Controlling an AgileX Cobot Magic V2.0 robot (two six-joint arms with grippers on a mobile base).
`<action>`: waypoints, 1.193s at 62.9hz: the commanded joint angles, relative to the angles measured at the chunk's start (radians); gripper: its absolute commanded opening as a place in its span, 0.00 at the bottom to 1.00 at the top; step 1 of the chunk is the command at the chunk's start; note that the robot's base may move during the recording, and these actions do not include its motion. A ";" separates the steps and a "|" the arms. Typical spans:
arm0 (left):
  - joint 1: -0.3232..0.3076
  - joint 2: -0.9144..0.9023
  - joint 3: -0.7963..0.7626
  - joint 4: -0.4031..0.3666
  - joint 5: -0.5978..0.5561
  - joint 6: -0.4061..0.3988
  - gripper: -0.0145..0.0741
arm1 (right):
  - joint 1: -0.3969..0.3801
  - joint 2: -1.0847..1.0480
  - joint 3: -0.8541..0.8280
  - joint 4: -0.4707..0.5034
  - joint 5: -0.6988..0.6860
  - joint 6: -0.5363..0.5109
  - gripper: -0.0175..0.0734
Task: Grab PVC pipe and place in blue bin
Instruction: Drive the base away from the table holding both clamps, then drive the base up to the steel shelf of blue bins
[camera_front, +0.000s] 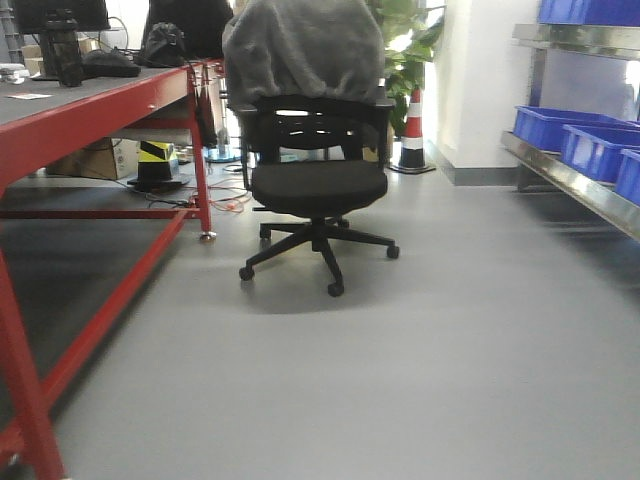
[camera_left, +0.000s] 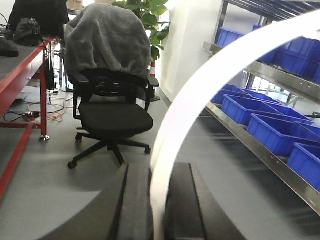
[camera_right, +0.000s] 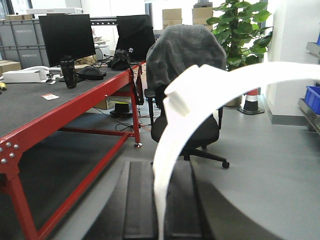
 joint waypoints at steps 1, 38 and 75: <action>0.002 -0.003 -0.001 -0.007 -0.032 -0.006 0.04 | -0.004 0.000 -0.001 -0.010 -0.031 -0.003 0.01; 0.002 -0.003 -0.001 -0.007 -0.034 -0.006 0.04 | -0.004 0.000 -0.001 -0.010 -0.037 -0.003 0.01; 0.002 -0.003 -0.001 -0.007 -0.034 -0.006 0.04 | -0.004 0.000 -0.001 -0.010 -0.037 -0.003 0.01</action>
